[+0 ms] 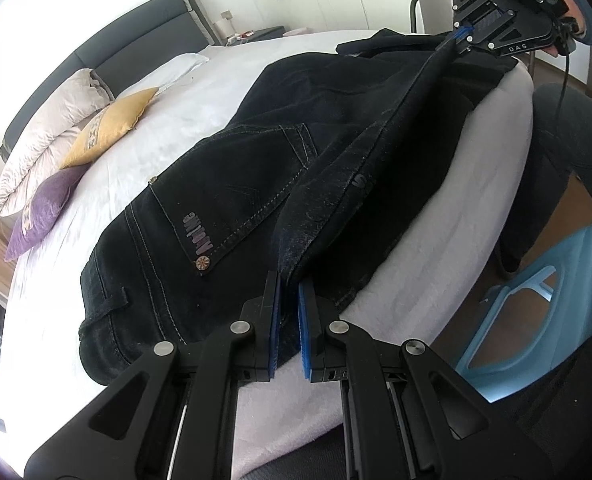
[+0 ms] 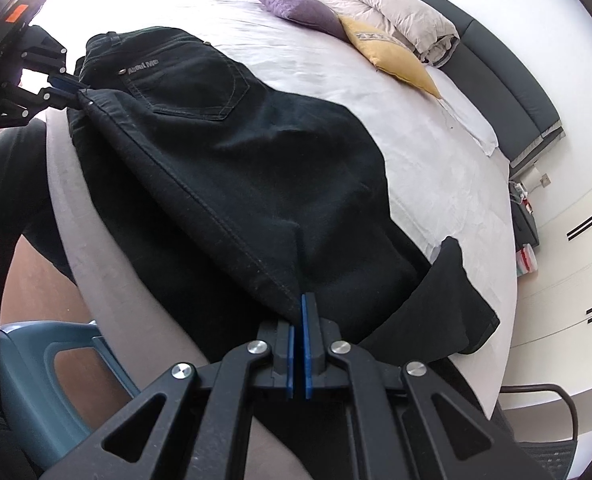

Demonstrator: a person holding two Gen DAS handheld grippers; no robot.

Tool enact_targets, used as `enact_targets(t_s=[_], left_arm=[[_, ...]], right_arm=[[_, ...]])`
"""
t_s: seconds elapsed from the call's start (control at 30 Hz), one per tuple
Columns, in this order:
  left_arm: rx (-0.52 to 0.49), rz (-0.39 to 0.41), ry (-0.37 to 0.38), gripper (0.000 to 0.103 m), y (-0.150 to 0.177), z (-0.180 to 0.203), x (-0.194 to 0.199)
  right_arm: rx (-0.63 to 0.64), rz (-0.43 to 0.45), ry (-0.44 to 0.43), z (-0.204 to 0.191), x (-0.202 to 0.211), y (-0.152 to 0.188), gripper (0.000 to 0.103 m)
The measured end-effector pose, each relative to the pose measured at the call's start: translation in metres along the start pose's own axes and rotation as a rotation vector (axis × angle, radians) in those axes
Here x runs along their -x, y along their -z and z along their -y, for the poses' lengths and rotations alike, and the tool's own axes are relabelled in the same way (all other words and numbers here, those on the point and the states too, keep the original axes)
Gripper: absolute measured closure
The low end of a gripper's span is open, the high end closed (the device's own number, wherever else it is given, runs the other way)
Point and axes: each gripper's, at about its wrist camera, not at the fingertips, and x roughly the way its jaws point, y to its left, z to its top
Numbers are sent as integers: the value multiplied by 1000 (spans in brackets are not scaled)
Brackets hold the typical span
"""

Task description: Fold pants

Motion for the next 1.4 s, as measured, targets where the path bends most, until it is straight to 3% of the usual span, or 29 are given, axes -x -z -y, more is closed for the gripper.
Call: enact_targets(t_s=[0.37, 0.63, 0.73, 0.8, 0.83, 0.87, 0.9, 0.97, 1.07, 1.17, 1.3, 1.4], left_arm=[[11, -7, 30, 96, 5, -3, -12], [7, -23, 41, 87, 9, -21, -17], [0, -37, 65, 86, -2, -23, -4], [37, 3, 97, 85, -15, -33, 11], [50, 22, 95, 84, -21, -36, 16], [80, 55, 85, 76, -31, -44, 20], [104, 73, 71, 59, -39, -51, 19], [135, 86, 19, 47, -52, -61, 11], [143, 49, -20, 47, -69, -72, -19], [146, -10, -47, 47, -76, -81, -49], [213, -68, -57, 47, -72, -97, -81], [259, -72, -46, 47, -68, -103, -91]], right_arm=[[-48, -16, -17, 2, -12, 5, 99], [-46, -45, -22, -12, -37, 11, 97], [-69, -36, -24, -13, -36, 14, 91], [-97, -36, -43, -11, -34, 16, 79], [-121, -33, -68, -9, -30, 18, 67], [-144, -26, -98, -6, -25, 20, 55], [-171, -19, -125, -2, -19, 22, 52], [-221, 3, -156, 9, -9, 23, 49], [-334, 23, -145, 52, 0, 20, 47], [-502, 19, -87, 123, -3, 9, 45], [-591, -33, -26, 187, -35, -20, 44], [-622, -105, -23, 209, -74, -38, 44]])
